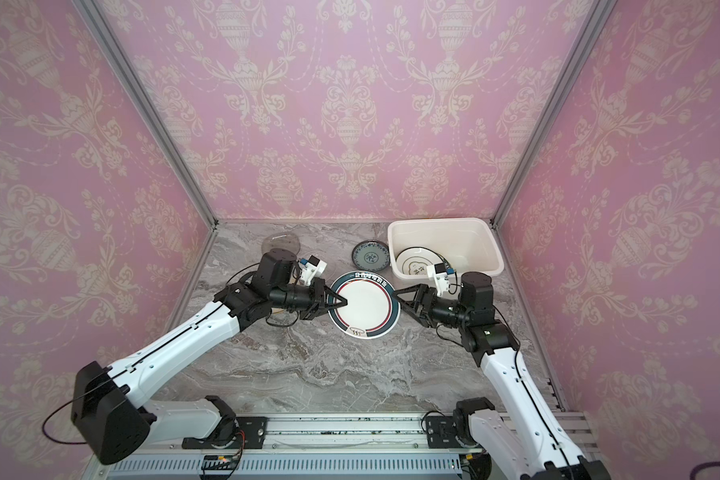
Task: Place the plates into the plastic bin on the countertop
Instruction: 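Close both grippers on opposite rims of the green-rimmed plate and lift it upright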
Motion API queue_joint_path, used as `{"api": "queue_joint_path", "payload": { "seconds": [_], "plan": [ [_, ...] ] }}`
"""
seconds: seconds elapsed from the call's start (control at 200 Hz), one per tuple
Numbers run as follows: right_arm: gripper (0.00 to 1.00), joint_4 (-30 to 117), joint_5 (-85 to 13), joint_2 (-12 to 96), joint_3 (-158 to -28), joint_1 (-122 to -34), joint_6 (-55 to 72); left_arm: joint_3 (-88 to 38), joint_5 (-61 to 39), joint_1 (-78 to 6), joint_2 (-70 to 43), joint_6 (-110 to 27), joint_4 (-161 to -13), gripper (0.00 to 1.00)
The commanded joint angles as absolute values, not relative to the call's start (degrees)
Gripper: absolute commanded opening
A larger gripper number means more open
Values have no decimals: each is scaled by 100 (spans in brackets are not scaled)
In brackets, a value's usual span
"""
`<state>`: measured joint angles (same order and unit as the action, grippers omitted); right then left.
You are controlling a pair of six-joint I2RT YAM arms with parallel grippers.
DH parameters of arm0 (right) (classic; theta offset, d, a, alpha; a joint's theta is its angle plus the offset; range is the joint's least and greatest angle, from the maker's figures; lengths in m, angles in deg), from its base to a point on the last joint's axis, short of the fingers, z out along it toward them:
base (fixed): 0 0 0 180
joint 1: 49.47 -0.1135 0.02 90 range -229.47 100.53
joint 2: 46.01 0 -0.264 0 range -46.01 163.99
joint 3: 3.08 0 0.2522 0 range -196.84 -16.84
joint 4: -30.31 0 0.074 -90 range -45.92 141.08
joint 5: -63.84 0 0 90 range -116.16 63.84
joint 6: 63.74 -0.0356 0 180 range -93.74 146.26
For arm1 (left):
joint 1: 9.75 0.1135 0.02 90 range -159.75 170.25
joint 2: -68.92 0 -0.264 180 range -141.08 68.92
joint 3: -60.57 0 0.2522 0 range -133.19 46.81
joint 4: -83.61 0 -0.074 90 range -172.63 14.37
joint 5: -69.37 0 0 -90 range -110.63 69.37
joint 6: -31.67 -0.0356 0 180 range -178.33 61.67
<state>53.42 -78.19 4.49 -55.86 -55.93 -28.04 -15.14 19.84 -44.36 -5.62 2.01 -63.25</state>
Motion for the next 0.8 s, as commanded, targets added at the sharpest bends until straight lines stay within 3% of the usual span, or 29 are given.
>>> {"api": "queue_joint_path", "payload": {
  "seconds": [0.0,0.305,0.796],
  "plan": [
    [69,4956,-7841,400,-5359,-5755,-3016,-1424,2045,-4403,-346,260,-6599,0],
    [64,4164,-7543,755,-5273,-6502,-3370,-1304,1959,-4411,-368,468,-6896,0],
    [24,3300,-7132,1072,-5313,-6959,-3727,-1111,1945,-4407,-371,577,-7105,0]
  ]
}}
